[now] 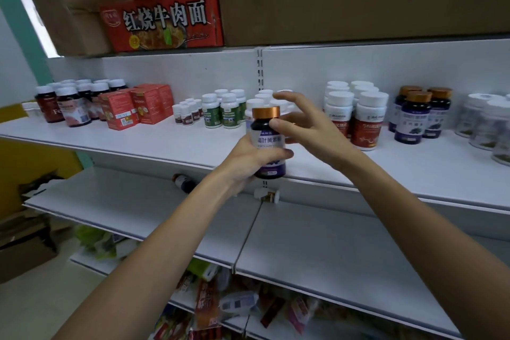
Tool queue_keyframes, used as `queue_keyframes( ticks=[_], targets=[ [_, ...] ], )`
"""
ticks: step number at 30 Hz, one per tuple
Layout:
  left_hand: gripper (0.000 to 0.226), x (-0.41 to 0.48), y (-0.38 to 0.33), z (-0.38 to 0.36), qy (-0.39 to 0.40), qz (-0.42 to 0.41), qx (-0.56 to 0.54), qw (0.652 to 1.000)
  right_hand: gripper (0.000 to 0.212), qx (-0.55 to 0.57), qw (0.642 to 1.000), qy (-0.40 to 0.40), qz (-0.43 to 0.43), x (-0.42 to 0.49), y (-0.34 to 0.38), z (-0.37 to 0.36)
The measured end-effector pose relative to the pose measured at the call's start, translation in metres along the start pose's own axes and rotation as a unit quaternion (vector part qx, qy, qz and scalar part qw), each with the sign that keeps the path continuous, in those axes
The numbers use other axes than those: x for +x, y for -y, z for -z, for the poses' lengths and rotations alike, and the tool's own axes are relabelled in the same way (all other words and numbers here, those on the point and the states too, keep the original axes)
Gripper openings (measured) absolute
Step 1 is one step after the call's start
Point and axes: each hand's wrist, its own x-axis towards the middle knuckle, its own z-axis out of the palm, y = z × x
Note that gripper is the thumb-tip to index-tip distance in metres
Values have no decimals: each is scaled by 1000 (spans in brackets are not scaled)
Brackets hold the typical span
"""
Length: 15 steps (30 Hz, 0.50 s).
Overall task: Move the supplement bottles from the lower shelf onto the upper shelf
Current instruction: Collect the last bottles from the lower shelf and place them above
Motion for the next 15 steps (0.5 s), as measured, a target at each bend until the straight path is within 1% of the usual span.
queue_keyframes(
  ticks=[2,5,7,9,11,13,15],
  targets=[
    [44,4,4,-19,17,-1,17,1000,46,8,1000,3,4,-14,0,17],
    [48,12,11,-51,52,-23,24,998,54,-25,999,20,9,-36,0,40],
    [51,18,15,-73,71,-40,14,997,55,-62,998,-10,12,-49,-3,56],
    [58,25,15,-93,66,-45,53,995,55,-86,994,-65,10,-63,-7,74],
    [49,32,14,-111,60,-58,107,991,54,-121,987,-110,-1,-73,-9,92],
    [39,36,12,-129,73,-98,149,981,54,-172,976,-133,-14,-83,-11,109],
    [36,39,15,-146,94,-127,194,968,56,-213,965,-150,-25,-92,-16,127]
  ],
)
